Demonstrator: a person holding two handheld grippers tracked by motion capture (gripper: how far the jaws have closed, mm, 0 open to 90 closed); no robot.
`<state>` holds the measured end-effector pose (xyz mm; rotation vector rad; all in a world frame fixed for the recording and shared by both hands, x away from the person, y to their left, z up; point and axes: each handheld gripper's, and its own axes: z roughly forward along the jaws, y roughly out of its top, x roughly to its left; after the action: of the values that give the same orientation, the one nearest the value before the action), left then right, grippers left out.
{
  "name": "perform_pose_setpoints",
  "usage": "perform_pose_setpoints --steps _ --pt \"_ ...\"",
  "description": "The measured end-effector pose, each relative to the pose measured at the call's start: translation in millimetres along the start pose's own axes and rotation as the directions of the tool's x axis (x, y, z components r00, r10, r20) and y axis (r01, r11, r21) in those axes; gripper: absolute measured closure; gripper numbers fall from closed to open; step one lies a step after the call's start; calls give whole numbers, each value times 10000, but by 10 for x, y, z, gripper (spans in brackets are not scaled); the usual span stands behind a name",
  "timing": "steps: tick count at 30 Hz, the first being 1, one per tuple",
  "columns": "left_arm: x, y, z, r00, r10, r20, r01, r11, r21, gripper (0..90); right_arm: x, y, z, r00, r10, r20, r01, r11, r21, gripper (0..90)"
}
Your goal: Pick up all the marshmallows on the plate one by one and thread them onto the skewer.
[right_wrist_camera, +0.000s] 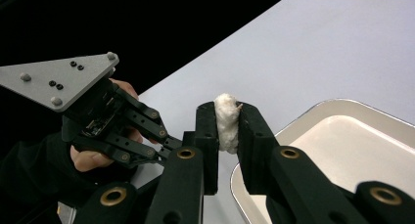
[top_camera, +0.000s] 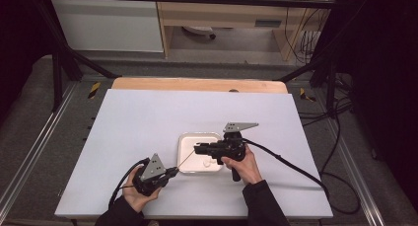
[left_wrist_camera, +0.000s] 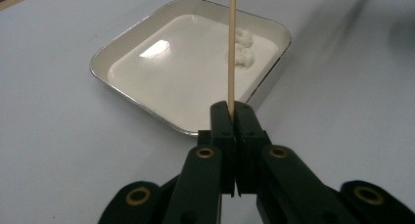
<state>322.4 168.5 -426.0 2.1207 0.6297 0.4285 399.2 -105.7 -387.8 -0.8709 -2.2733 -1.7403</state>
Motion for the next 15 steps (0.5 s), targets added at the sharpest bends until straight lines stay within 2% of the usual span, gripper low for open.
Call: perform_pose_setpoints --steps 3,4,5,6,7,9,12,13,15 --pt "-1 10 1 10000 -59 21 60 9999 -84 889 4 -9 9 10000 5 -52 -5 10000 -36 809" --pt "1 24 -8 9996 -172 232 181 9991 -378 889 4 -15 16 10000 21 -67 -21 10000 15 808" --pt "-13 62 -13 9995 -173 247 185 9987 -474 889 4 -34 48 9996 90 -260 -81 9994 329 807" --pt "-43 101 -3 10000 71 -21 -71 9993 -368 889 10 -76 105 9994 77 -340 -57 9983 584 806" --pt "-64 117 19 9997 120 -214 -126 9995 -298 889 17 -113 151 9994 38 -343 -15 9978 664 806" --pt "-51 110 52 9997 -173 -158 168 9994 -289 888 5 -124 165 9996 -27 -285 42 9985 553 803" --pt "-47 103 74 9995 -259 -174 254 9992 -305 888 6 -127 170 9998 57 -181 -47 9985 551 800" --pt "-49 106 80 9993 -364 -47 362 9983 -459 888 9 -133 174 9998 97 -185 -87 9983 572 798" --pt "-73 141 104 9995 -293 -119 288 9986 -435 888 12 -173 212 9994 141 -302 -117 9968 788 795"
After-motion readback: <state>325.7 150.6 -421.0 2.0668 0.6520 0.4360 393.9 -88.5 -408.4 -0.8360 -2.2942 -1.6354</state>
